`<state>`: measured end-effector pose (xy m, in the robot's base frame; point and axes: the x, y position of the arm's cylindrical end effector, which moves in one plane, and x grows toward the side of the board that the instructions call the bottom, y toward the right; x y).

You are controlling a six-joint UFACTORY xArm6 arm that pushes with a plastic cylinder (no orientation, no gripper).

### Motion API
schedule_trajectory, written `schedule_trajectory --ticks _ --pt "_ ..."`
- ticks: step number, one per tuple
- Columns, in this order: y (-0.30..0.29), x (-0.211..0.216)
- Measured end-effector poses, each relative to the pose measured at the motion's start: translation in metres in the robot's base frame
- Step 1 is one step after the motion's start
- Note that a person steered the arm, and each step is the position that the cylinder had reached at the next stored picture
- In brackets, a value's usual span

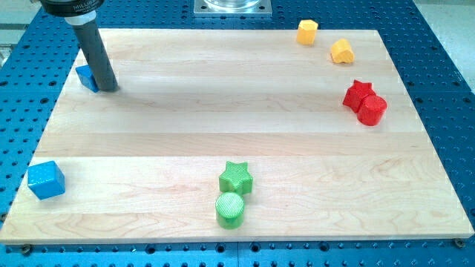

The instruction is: Slide the triangle towards top left corner

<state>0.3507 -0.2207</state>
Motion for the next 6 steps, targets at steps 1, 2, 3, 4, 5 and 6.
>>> schedule_trajectory --ticks 1,2,3,4,5,6 --pt "-0.008 0.01" --pt "-0.039 0.046" --pt "-0.059 0.012" --pt "-0.023 -0.022" --pt "-0.008 0.001" --pt "0.002 -0.003"
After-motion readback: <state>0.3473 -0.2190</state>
